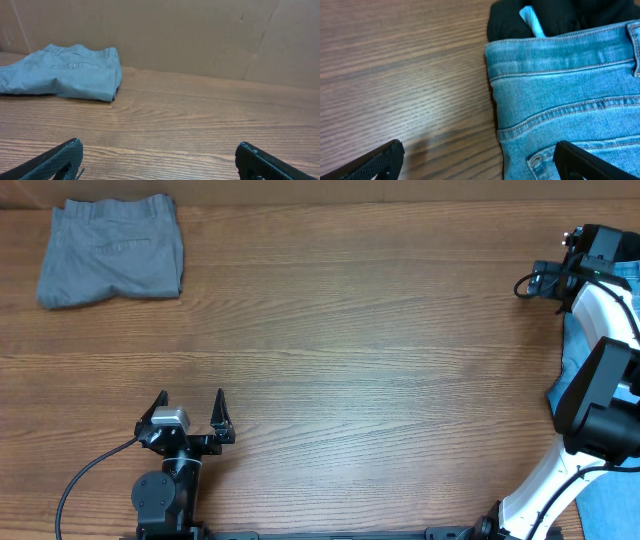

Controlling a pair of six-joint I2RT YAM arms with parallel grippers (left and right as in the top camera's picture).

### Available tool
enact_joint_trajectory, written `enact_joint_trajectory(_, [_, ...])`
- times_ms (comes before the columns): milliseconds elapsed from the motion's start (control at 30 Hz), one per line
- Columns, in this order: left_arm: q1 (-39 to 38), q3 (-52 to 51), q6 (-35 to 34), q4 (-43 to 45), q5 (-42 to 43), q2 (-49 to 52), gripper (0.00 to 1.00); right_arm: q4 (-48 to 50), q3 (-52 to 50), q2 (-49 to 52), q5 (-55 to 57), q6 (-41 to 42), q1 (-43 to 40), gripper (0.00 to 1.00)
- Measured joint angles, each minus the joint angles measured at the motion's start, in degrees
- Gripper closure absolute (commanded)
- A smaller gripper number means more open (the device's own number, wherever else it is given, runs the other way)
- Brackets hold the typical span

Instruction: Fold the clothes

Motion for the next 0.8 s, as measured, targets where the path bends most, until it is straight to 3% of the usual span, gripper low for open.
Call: enact_joint_trajectory(800, [0.0,0.0,0.0,0.0,-0.02,0.0,0.0,6.27,0.11,0.04,0.46,6.84,0.0,0.0])
